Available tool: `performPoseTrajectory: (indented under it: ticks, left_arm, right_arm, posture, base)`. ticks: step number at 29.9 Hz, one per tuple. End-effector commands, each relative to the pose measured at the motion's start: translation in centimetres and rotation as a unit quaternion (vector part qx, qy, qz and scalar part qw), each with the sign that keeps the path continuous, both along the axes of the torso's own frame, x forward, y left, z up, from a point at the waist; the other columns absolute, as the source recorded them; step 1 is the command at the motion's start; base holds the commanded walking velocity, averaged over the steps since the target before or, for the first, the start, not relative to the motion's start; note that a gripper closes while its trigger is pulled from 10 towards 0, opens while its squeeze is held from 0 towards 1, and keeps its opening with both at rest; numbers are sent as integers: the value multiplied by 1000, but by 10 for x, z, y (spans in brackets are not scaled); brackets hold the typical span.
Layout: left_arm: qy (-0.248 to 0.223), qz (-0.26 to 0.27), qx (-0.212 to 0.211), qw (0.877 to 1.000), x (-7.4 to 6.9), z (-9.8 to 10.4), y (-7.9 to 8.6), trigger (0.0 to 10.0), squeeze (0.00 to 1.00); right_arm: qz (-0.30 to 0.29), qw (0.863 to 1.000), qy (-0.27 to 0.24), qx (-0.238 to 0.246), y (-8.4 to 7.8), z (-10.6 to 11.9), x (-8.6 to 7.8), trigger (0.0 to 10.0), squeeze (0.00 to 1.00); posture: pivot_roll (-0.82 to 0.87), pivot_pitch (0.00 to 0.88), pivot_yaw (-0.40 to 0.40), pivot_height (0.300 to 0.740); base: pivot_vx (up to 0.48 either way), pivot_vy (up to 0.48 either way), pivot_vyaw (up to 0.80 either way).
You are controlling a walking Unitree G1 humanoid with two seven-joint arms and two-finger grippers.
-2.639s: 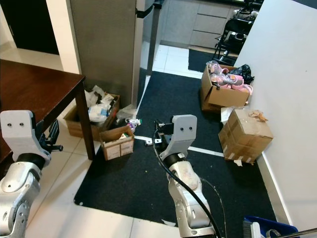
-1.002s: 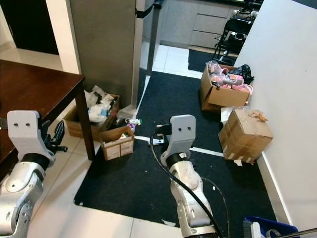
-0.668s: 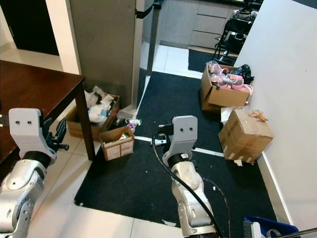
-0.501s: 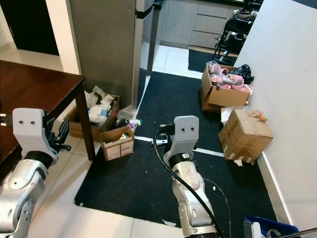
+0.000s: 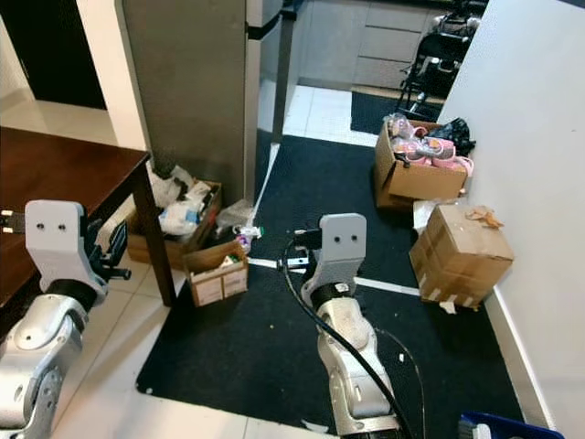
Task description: Setting the table
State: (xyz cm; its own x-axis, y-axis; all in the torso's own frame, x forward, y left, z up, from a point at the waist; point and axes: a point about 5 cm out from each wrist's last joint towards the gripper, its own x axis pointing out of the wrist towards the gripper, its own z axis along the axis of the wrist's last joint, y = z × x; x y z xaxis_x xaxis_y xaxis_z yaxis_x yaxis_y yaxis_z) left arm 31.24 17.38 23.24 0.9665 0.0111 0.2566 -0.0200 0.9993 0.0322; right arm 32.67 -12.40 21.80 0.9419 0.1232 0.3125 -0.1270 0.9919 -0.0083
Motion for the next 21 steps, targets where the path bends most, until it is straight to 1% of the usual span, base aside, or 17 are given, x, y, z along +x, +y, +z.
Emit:
performPoseTrajectory:
  ticks: [1,12,21]
  left_arm:
    - [10,13,2,1000,-1,-5,7,10000,0]
    - [12,16,0,1000,-1,-6,7,10000,0]
    - [18,23,-13,999,0,-7,9,10000,0]
  right_arm:
    - [7,1000,3,-2,5,-2,0,10000,0]
    - [5,1000,4,-6,5,-3,0,10000,0]
    - [5,1000,5,-8,5,-3,0,10000,0]
  posture:
    - [42,109,8,740]
    - [41,112,7,740]
    - [41,114,5,740]
  base:
    - [349,0,750]
    - [317,0,768]
    - [0,0,769]
